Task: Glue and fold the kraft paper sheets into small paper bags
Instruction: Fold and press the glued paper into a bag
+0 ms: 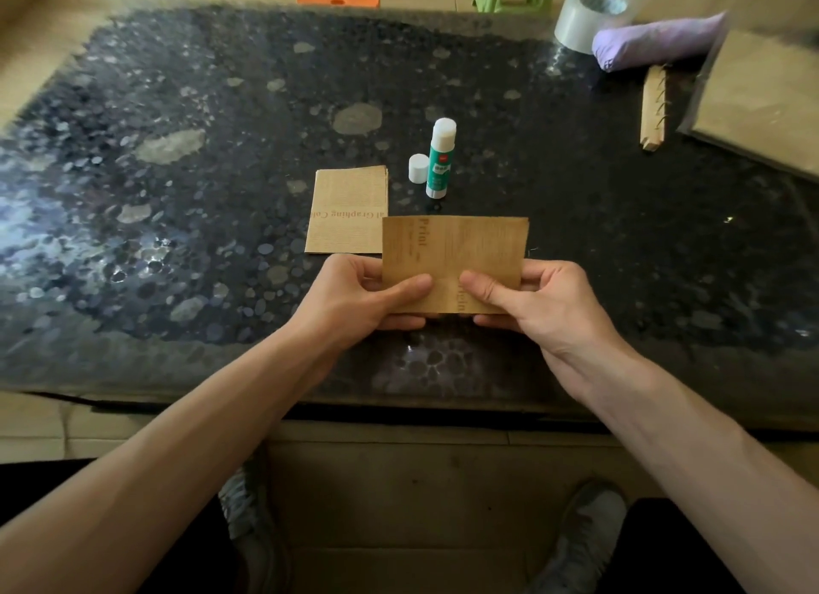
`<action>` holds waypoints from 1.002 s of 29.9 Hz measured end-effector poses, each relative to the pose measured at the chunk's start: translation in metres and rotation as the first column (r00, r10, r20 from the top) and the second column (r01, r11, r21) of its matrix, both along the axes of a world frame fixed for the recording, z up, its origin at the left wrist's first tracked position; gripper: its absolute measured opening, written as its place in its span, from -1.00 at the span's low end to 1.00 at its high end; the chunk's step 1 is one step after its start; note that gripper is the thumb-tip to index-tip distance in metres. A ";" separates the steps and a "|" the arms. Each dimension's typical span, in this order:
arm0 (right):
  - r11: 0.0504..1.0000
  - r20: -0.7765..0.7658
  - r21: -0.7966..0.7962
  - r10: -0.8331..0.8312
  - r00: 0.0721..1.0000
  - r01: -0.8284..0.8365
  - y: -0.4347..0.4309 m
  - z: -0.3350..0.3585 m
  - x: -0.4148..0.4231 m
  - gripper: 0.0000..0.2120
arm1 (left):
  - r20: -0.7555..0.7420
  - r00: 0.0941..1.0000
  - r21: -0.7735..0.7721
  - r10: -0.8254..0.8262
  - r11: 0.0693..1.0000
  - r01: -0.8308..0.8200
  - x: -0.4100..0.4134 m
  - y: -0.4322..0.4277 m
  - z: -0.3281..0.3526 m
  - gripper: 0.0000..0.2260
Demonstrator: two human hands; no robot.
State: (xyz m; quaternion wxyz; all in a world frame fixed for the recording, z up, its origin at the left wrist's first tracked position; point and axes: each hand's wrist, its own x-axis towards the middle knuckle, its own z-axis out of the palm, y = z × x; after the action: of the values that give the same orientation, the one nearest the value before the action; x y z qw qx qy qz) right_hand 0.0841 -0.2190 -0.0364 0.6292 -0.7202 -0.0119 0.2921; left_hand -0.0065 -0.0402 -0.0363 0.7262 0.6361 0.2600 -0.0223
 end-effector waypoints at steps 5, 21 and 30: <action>1.000 -0.046 -0.008 -0.008 0.999 0.007 -0.005 0.000 0.007 -0.73 | 0.001 1.000 -0.002 0.006 1.000 -0.006 0.002 0.007 -0.001 -0.80; 1.000 0.052 -0.010 0.030 0.998 -0.029 0.002 0.000 -0.009 -0.78 | 0.020 0.999 0.002 -0.046 0.999 0.046 -0.002 -0.009 -0.004 -0.80; 0.996 -0.032 0.000 0.090 0.995 -0.090 0.000 0.005 -0.004 -0.74 | -0.011 1.000 -0.012 -0.010 1.000 0.010 -0.001 -0.002 -0.001 -0.81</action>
State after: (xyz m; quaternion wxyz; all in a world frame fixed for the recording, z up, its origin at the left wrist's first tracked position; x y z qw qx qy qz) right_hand 0.0802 -0.2192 -0.0318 0.6150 -0.7146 -0.0339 0.3315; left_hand -0.0080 -0.0425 -0.0368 0.7285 0.6328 0.2606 -0.0313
